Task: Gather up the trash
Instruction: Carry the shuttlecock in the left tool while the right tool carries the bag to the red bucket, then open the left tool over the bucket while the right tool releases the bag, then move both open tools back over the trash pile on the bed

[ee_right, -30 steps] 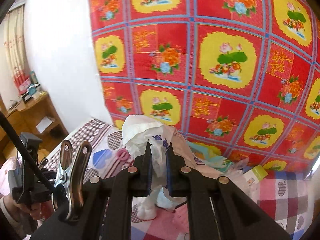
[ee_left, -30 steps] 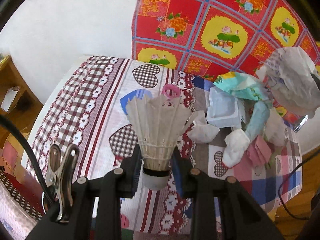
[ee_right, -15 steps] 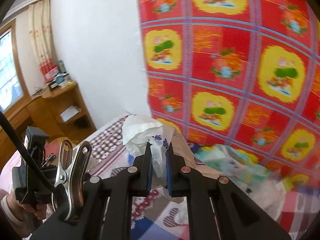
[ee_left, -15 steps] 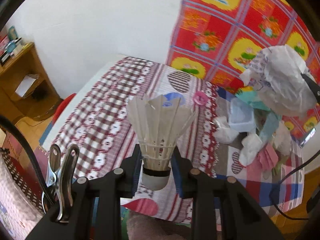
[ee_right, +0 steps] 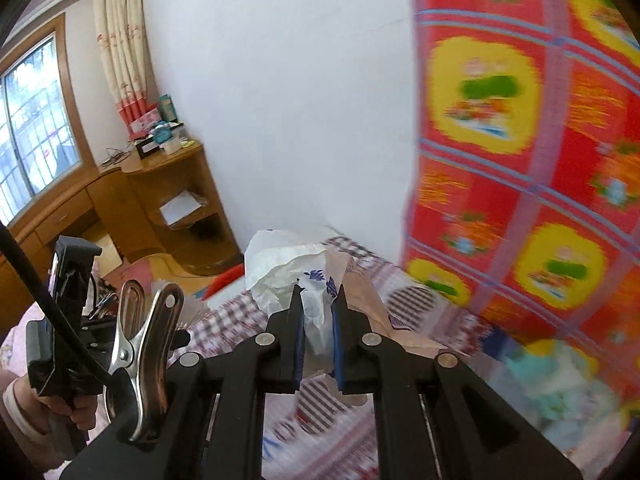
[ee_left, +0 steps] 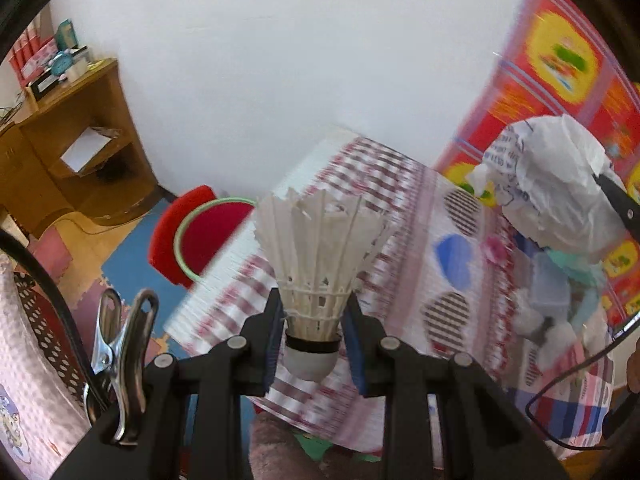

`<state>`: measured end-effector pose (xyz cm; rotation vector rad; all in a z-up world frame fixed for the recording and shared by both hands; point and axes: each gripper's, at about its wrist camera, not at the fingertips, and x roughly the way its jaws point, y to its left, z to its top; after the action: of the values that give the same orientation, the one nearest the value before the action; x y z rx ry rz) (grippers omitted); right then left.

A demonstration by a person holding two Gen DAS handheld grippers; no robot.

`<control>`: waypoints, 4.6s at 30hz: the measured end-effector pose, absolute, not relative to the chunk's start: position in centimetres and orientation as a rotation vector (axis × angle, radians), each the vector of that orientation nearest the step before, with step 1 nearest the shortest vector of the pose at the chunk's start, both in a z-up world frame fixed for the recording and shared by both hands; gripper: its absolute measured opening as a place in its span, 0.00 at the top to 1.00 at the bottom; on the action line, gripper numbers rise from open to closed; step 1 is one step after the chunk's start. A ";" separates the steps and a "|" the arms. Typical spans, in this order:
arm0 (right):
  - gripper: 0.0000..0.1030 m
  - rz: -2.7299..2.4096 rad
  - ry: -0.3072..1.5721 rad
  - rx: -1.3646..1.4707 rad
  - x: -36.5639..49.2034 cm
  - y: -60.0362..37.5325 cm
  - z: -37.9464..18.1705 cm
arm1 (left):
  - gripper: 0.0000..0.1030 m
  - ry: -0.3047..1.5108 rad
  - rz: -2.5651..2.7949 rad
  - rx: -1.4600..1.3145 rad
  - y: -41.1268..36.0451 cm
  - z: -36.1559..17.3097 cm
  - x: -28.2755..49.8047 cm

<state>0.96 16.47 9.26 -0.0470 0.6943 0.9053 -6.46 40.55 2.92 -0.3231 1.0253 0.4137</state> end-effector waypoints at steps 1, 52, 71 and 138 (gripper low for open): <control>0.88 0.914 0.699 -0.049 1.1 17.8 9.2 | 0.71 1.028 0.419 -0.330 42.0 2.8 -6.3; 0.88 1.005 1.315 -0.234 12.9 65.8 -13.4 | 0.71 1.193 0.380 -0.643 71.6 -26.5 1.3; 0.71 0.892 1.447 -0.179 14.1 66.7 -16.3 | 0.51 1.212 0.367 -0.622 71.6 -27.4 1.6; 0.67 0.743 1.060 0.251 0.8 26.2 3.5 | 0.51 1.180 -0.011 -0.161 45.7 -3.3 -0.6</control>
<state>0.76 26.16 3.49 0.2514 1.0599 0.7433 -0.63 45.75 -3.32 -0.1610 1.1804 -0.0113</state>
